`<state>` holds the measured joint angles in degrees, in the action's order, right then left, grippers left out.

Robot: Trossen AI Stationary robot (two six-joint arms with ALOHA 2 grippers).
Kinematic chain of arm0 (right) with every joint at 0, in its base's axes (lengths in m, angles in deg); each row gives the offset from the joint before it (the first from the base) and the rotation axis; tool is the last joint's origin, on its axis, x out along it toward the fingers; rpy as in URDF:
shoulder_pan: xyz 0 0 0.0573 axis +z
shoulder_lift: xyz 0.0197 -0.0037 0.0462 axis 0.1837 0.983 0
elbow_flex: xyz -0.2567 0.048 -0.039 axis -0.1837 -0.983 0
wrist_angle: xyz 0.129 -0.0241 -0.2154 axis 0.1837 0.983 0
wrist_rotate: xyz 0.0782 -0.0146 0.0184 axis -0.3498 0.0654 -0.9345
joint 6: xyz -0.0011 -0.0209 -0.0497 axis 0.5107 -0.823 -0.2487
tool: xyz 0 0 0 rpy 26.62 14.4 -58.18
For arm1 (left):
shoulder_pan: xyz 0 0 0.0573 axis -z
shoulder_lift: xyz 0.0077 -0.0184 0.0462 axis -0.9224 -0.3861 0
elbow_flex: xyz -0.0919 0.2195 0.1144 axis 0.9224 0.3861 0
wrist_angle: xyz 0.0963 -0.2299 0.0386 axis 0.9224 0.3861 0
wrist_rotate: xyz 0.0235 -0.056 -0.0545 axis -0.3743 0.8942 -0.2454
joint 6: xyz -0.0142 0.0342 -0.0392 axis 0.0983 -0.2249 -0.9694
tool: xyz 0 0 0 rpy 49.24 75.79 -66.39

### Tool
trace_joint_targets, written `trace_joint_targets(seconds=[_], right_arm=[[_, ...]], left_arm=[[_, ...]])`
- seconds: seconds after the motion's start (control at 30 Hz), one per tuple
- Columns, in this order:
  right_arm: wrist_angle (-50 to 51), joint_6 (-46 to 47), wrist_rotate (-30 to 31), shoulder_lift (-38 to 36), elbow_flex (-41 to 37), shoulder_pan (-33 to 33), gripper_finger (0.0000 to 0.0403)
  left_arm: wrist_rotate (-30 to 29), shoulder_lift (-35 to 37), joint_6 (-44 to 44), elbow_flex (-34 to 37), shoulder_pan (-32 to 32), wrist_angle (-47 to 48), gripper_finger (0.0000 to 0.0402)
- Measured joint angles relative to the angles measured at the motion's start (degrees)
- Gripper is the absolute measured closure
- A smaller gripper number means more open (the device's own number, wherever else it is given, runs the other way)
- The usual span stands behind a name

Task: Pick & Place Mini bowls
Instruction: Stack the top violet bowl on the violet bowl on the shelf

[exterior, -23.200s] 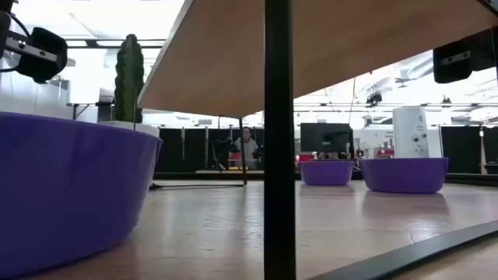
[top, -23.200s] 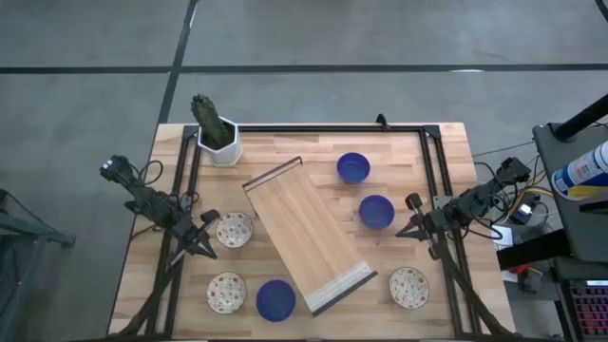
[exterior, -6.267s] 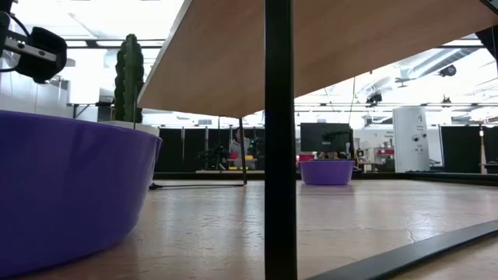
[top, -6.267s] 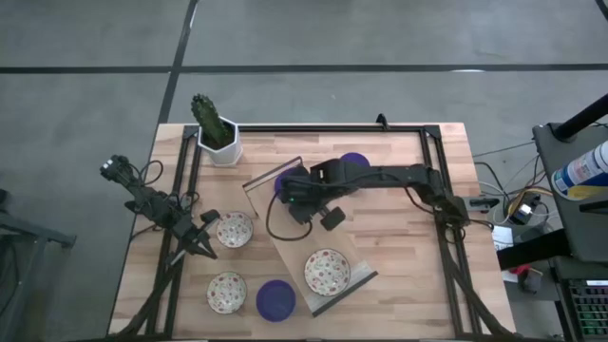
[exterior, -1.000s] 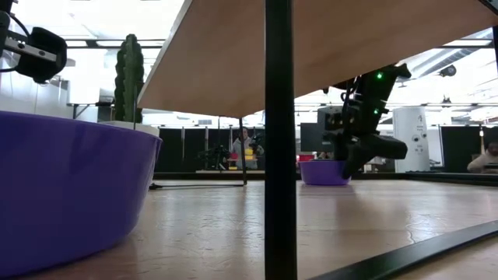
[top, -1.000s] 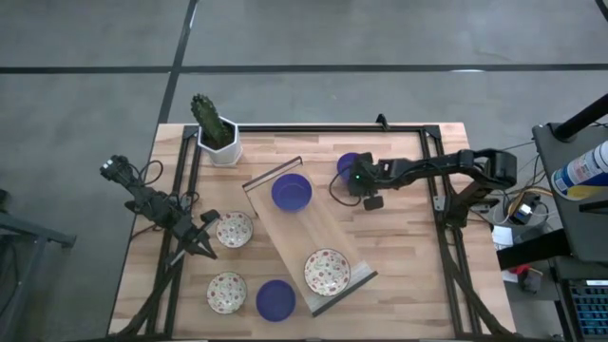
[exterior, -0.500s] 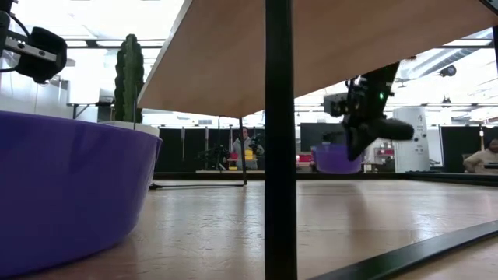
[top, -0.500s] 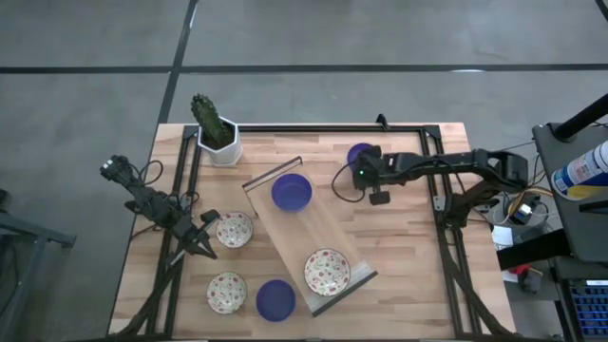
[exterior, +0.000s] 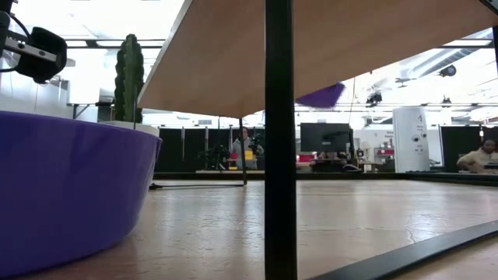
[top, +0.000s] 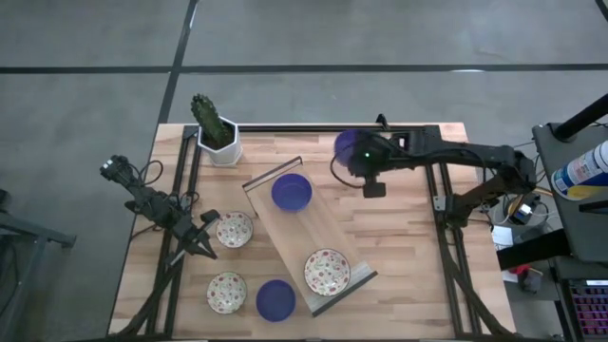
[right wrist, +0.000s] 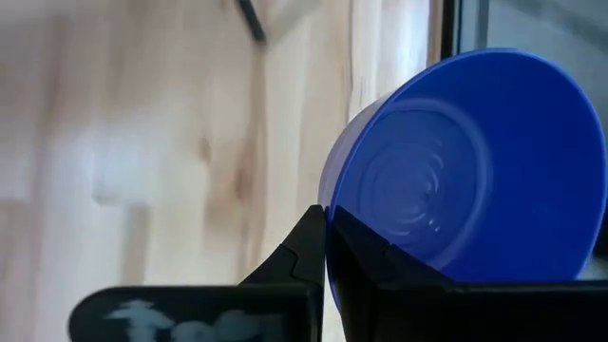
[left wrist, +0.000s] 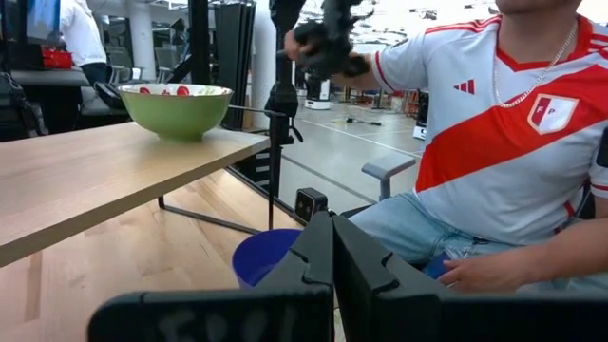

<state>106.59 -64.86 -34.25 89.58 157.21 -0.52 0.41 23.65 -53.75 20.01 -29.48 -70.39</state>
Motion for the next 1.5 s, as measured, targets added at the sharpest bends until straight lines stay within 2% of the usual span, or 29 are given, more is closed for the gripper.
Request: trace_joint_targets(seconds=[0.2,0.5,0.7,0.97,1.17,1.33,1.5], right_arm=[[-0.06,-2.71,-1.45,0.42,8.55,7.37,0.0394],[-5.08,-10.17,-1.53,5.96,13.84,15.64,0.0394],[-1.72,-13.62,-1.44,14.48,21.69,15.79,0.0394],[12.31,-16.51,-2.51,26.74,40.42,15.57,0.0394],[19.42,-17.3,-4.17,34.23,51.7,15.47,0.0394],[23.14,-17.72,-4.16,38.93,57.61,15.02,0.0394],[23.77,-18.59,-4.25,40.06,58.57,14.92,0.0394]], left_arm=[[0.0,0.0,0.02,0.0,0.0,0.0,0.0402],[0.0,-0.01,0.01,0.0,0.0,0.0,0.0402],[0.0,0.0,0.01,0.0,-0.01,0.0,0.0402],[0.0,0.0,0.0,0.0,0.0,0.0,0.0402],[0.0,0.0,0.01,0.0,0.0,0.0,0.0402],[0.0,0.0,0.01,0.0,0.0,0.0,0.0402],[0.0,0.0,0.02,0.0,-0.02,0.0,0.0402]])
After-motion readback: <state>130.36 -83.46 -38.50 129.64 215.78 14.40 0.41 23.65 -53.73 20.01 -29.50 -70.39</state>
